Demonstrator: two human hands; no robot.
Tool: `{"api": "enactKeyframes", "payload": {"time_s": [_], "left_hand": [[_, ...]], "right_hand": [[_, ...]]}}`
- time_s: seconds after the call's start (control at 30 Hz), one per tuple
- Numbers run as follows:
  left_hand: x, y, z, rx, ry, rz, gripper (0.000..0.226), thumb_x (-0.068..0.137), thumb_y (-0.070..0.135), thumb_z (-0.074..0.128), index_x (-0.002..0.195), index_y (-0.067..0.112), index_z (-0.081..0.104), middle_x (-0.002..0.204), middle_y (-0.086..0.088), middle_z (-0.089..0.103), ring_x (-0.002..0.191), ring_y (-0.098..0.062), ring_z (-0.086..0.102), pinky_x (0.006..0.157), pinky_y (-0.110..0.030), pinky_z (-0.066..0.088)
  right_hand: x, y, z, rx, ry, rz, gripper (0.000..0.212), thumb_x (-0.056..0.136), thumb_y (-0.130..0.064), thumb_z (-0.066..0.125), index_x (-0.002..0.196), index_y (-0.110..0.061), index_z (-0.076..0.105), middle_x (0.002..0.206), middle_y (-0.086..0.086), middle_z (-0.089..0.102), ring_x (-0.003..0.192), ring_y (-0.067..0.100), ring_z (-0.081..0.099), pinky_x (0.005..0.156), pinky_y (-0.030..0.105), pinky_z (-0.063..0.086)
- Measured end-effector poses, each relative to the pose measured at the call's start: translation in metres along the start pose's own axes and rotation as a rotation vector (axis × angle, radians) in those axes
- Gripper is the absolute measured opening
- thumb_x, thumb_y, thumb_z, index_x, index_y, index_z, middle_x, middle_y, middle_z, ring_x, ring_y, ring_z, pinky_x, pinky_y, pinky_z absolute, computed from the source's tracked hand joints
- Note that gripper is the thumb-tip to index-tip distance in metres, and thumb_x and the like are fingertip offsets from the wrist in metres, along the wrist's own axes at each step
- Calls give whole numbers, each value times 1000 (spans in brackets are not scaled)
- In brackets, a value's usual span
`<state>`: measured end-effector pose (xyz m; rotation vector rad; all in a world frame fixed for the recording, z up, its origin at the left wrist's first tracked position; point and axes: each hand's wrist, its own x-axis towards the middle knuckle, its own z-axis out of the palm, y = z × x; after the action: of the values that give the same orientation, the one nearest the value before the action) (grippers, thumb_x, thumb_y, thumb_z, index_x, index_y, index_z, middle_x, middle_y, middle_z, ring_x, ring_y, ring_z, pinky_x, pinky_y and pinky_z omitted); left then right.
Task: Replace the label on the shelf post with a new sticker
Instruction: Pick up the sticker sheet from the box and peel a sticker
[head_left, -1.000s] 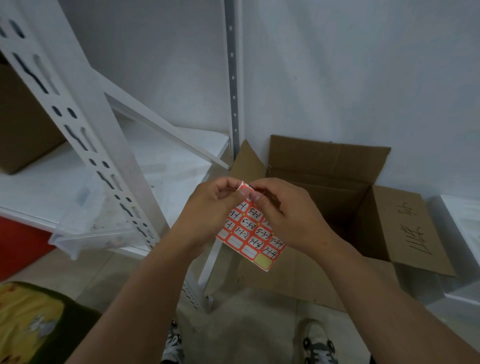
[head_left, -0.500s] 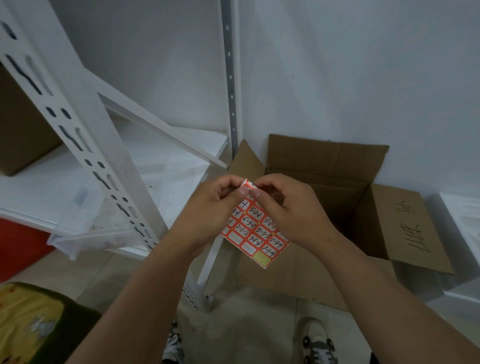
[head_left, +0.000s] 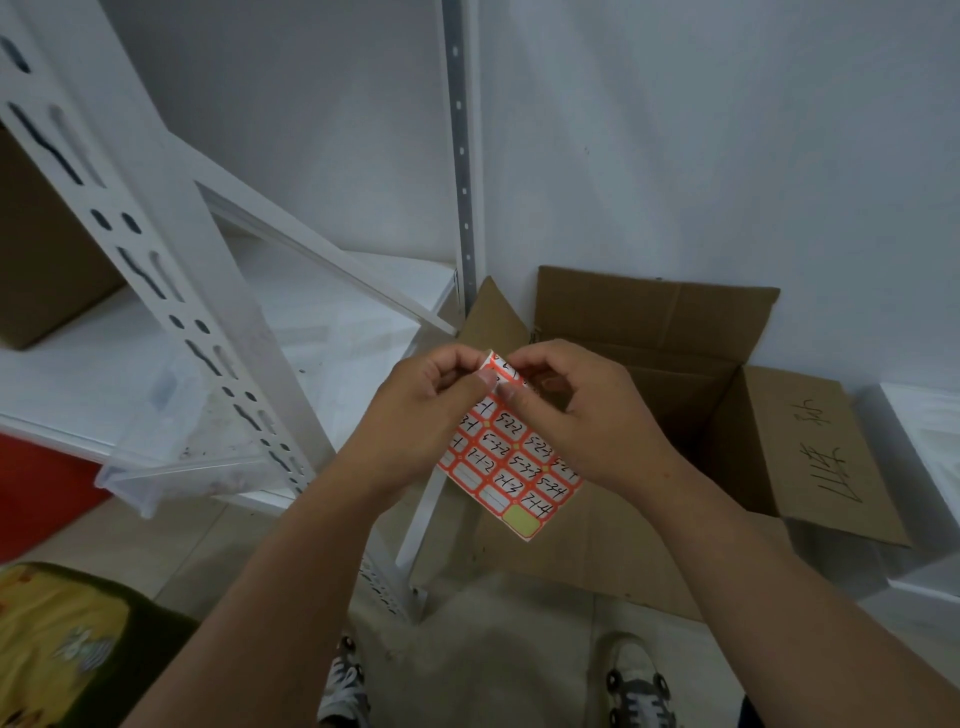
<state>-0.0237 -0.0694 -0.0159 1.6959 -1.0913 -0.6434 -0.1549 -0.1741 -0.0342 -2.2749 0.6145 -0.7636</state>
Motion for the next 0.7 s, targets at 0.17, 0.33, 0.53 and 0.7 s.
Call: {"api": "enactKeyframes", "payload": {"time_s": [0.17, 0.33, 0.53, 0.7], "left_hand": [[-2, 0, -4, -1, -85, 54, 16, 100, 25, 46, 98, 26, 62, 88, 11, 71, 83, -10, 70, 80, -27, 54], [-4, -2, -9, -19, -199, 90, 18, 100, 20, 46, 94, 25, 62, 86, 13, 72, 86, -4, 68, 76, -16, 50], [-4, -2, -9, -14, -236, 88, 17, 99, 22, 46, 93, 26, 62, 82, 17, 70, 84, -1, 66, 74, -13, 49], [-5, 0, -9, -121, -210, 36, 24, 86, 39, 50, 96, 22, 64, 84, 11, 72, 85, -9, 69, 80, -23, 50]], "right_hand": [[1, -6, -12, 251, -87, 154, 36, 88, -52, 48, 115, -31, 58, 101, -12, 65, 85, 2, 65, 73, 19, 50], [0, -4, -23, 420, -227, 313, 33, 100, -45, 32, 125, -41, 53, 105, -13, 65, 87, -2, 64, 68, 12, 45], [0, -8, -29, 503, -205, 281, 19, 96, -28, 51, 105, -18, 64, 99, -1, 69, 79, 20, 69, 76, 38, 54], [0, -8, -30, 506, -165, 260, 14, 94, -22, 56, 97, -10, 63, 92, 0, 71, 77, 17, 70, 72, 31, 57]]}}
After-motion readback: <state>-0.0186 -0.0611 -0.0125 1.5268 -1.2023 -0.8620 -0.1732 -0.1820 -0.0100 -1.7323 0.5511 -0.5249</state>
